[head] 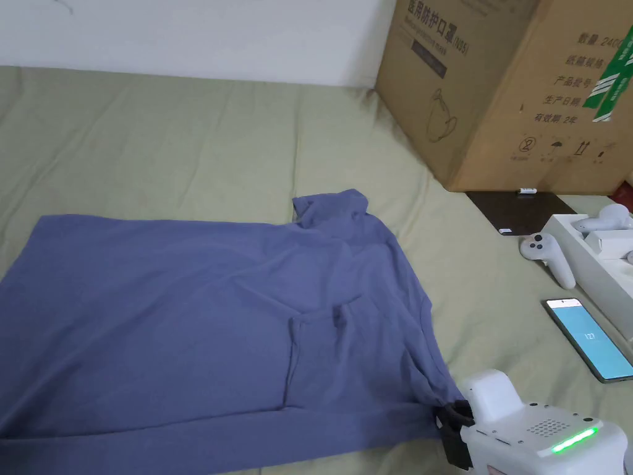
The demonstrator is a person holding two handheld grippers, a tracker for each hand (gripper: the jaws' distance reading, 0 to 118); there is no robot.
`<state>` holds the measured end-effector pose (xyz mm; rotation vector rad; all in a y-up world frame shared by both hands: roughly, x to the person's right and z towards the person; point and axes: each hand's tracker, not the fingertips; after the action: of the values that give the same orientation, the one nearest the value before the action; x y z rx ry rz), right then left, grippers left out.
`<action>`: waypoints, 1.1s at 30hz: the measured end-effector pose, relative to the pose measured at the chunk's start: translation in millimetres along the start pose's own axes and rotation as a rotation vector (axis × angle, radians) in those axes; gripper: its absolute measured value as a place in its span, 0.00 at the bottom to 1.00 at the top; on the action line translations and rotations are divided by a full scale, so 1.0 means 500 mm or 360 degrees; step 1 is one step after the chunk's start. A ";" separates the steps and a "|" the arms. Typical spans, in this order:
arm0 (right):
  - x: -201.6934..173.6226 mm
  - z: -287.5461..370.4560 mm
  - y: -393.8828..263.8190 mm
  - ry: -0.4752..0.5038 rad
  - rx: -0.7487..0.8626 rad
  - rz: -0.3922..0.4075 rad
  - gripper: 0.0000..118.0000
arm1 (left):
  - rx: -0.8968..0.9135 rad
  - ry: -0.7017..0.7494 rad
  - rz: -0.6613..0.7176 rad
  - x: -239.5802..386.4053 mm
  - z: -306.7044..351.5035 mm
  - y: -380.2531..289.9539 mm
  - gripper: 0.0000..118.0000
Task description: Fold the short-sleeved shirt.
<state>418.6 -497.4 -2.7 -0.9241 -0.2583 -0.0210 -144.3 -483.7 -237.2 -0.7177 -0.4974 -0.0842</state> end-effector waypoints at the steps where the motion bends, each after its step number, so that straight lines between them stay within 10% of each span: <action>1: 0.002 0.006 0.000 0.0010 -0.0006 -0.0002 0.05 | -0.0003 0.0002 0.0006 0.001 0.003 0.006 0.02; 12: 0.079 0.108 0.168 0.0153 0.0262 -0.0359 0.05 | 0.0065 -0.0041 0.0078 -0.016 -0.042 0.187 0.02; 26: 0.142 -0.248 0.403 -0.0023 -0.0199 -0.0383 0.05 | -0.0306 0.0015 0.0069 -0.005 -0.435 0.409 0.02; 27: 0.136 -0.265 0.401 -0.0030 -0.0202 -0.0365 0.08 | -0.0332 0.0006 0.0091 -0.002 -0.449 0.403 0.07; 30: 0.128 -0.271 0.386 -0.0270 -0.0023 -0.0310 0.73 | -0.0207 0.0100 0.0045 0.021 -0.426 0.384 0.89; 31: 0.129 -0.250 0.382 -0.0268 0.0089 -0.0327 0.88 | -0.0180 0.0051 0.0083 0.025 -0.405 0.382 0.92; 33: 0.127 -0.189 0.374 -0.0212 0.0309 -0.0375 0.88 | -0.0048 -0.0058 0.0140 0.029 -0.340 0.385 0.88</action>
<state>524.0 -453.2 -189.2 -0.6988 -0.4838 -0.1496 -15.9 -447.2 -457.4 -0.7708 -0.4995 0.0036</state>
